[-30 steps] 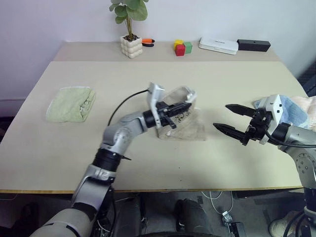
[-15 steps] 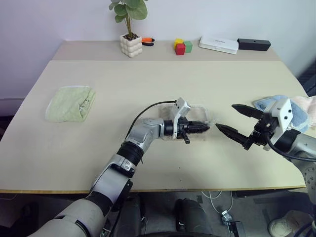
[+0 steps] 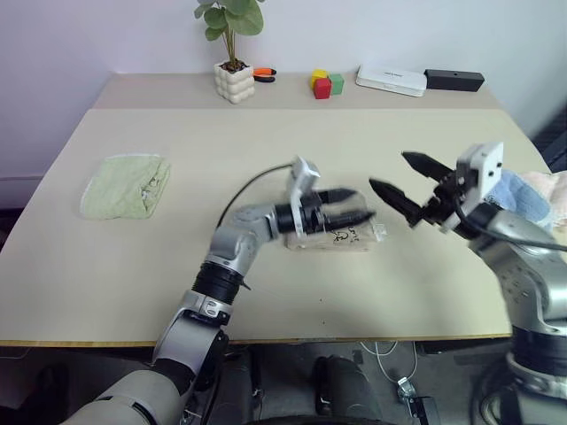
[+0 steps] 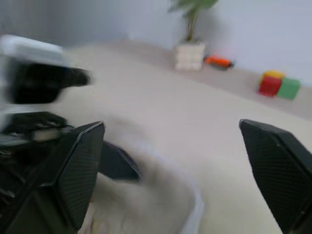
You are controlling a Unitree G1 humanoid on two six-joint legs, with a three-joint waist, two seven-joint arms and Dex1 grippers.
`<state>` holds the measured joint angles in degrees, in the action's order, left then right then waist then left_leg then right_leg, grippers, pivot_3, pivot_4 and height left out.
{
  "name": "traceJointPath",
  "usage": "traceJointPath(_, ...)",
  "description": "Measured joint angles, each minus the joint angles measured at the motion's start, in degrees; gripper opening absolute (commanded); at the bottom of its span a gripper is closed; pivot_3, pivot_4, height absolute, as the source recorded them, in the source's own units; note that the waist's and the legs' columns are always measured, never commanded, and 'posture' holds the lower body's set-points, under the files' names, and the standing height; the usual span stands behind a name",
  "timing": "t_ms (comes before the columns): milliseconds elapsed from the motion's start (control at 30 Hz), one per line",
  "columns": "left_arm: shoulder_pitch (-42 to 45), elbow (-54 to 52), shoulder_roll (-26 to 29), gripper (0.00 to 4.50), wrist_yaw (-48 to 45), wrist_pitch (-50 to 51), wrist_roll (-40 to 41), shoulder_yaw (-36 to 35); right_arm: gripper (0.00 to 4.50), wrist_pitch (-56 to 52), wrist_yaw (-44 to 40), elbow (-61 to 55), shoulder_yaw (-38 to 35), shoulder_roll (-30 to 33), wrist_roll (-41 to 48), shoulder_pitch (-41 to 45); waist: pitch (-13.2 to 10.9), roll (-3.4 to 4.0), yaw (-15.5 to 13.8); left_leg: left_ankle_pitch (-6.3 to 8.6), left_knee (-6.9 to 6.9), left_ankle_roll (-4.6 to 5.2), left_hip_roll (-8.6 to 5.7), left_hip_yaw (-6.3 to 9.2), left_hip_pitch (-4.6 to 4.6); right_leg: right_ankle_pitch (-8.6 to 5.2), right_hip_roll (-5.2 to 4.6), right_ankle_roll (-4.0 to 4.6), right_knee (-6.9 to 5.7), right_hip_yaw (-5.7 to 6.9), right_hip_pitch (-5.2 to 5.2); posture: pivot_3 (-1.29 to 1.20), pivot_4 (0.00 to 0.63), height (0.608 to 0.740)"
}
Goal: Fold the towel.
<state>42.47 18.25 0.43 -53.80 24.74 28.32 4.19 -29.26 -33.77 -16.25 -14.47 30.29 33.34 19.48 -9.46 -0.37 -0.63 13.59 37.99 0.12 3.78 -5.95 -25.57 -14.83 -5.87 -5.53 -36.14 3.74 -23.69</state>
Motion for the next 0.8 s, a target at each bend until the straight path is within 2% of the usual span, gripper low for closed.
traceJointPath(33, 0.0, -1.8, 0.2, 3.69, 1.9, 0.4, 1.2, -2.1, 4.5, 0.1, 3.0, 1.3, 0.5, -3.5, -0.6, 1.8, 0.0, -0.02, 0.0, 0.0, -0.01, 0.0, 0.01, 0.01, 0.04, 0.02, 0.03, -0.04, -0.01, 0.01, 0.03, 0.0, 0.15, 0.735)
traceJointPath(133, -0.2, -3.0, 0.6, 2.69, 7.7, 0.1, 1.8, -6.1, 3.65, 1.1, 10.8, 3.1, 2.4, -12.0, -2.3, 4.0, 0.0, 0.06, -0.1, -0.02, -0.03, -0.03, -0.02, -0.05, 0.03, 0.14, 0.04, -0.25, -0.07, 0.03, 0.06, 0.0, 0.15, 0.735)
traceJointPath(300, -1.5, 3.2, 0.1, 0.08, 19.3, -5.6, -3.4, -9.3, 1.05, 3.8, 20.1, 4.1, 6.4, -19.1, -8.6, 4.2, 0.0, 0.04, -0.2, -0.03, 0.03, -0.03, -0.06, -0.12, -0.03, 0.19, 0.03, -0.33, -0.02, 0.05, 0.09, 0.0, 0.15, 0.735)
traceJointPath(367, -1.8, 4.7, -0.4, 0.0, 20.8, -6.7, -4.6, -9.1, 0.03, 4.4, 23.2, 4.8, 7.0, -20.4, -11.1, 4.2, 0.0, 0.04, -0.2, -0.03, 0.03, -0.03, -0.07, -0.12, -0.04, 0.19, 0.03, -0.33, -0.01, 0.05, 0.1, 0.0, 0.15, 0.735)
traceJointPath(467, -1.8, 5.6, -2.8, 0.0, 21.4, -6.7, -5.4, -7.8, 0.03, 4.6, 26.8, 5.4, 8.5, -23.3, -14.1, 3.7, 0.0, 0.05, 0.0, -0.03, 0.0, -0.03, -0.06, -0.12, -0.02, 0.18, 0.04, -0.33, -0.02, 0.05, 0.09, 0.0, 0.15, 0.735)
traceJointPath(600, -1.8, 6.7, -5.9, 0.0, 21.8, -7.0, -7.6, -3.8, 0.03, 3.9, 28.6, 8.6, 13.3, -23.5, -19.0, 0.8, 0.0, 0.05, 0.1, -0.03, -0.01, -0.03, -0.06, -0.15, -0.02, 0.18, 0.04, -0.33, -0.02, 0.05, 0.08, 0.0, 0.15, 0.735)
traceJointPath(800, -1.9, 7.5, -5.8, 0.0, 21.7, -6.9, -9.7, -1.9, 0.03, 2.6, 30.3, 12.1, 13.7, -23.1, -22.7, -2.1, 0.0, 0.05, 0.4, -0.03, -0.04, -0.04, -0.03, -0.13, 0.01, 0.18, 0.06, -0.33, -0.03, 0.04, 0.06, 0.0, 0.15, 0.735)
